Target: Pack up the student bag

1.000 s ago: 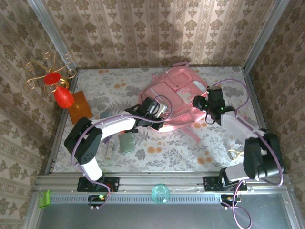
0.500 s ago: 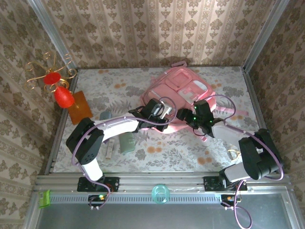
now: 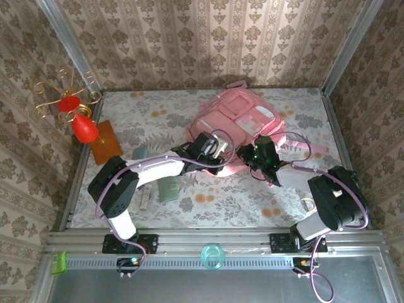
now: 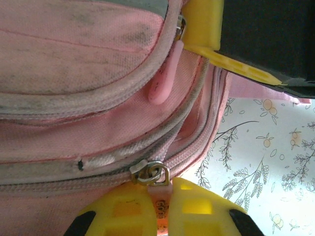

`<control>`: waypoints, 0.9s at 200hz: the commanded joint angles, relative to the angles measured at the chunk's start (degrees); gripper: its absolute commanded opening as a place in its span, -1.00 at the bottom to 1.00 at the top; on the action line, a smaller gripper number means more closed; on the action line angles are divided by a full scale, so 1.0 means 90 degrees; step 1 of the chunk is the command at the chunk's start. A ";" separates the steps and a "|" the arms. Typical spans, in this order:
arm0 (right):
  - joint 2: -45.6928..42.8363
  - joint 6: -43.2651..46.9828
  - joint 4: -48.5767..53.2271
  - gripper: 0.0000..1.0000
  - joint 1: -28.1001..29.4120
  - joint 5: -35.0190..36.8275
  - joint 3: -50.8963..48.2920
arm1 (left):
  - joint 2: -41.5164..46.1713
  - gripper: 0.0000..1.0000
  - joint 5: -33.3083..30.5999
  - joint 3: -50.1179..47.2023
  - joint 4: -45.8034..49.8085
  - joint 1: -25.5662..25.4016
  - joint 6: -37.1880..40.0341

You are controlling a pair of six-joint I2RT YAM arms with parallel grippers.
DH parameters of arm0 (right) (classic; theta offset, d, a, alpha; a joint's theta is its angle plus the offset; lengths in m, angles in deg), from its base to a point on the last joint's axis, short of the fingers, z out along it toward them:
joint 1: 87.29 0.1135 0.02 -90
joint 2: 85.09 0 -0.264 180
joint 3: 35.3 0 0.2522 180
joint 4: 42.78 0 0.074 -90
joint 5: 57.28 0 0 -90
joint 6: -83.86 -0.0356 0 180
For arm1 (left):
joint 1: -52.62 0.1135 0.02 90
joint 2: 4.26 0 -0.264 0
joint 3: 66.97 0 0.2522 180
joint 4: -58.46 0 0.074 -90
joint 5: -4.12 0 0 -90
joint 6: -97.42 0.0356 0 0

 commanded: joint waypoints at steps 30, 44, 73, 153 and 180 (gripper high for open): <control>-0.0605 0.0824 0.0590 -1.00 -0.0574 0.1547 -0.0333 | 0.0483 -1.00 -0.0638 -0.0051 0.0664 0.0088 0.0541; -0.0676 0.1175 0.0836 -1.00 -0.0780 0.1480 -0.0349 | 0.0565 -1.00 -0.0855 -0.0061 0.0861 0.0186 0.0687; -0.0915 0.2164 0.1495 -1.00 -0.1148 0.1009 -0.0072 | 0.0795 -1.00 -0.0960 -0.0103 0.1235 0.0497 0.0891; -0.0352 0.3157 0.2265 -1.00 -0.1842 -0.0796 0.0786 | 0.1146 -1.00 -0.0664 -0.0333 0.1483 0.0791 0.1085; -0.0205 0.3308 0.2425 -1.00 -0.1842 -0.1046 0.0997 | 0.0954 -1.00 -0.0397 -0.0358 0.1169 0.0779 0.0987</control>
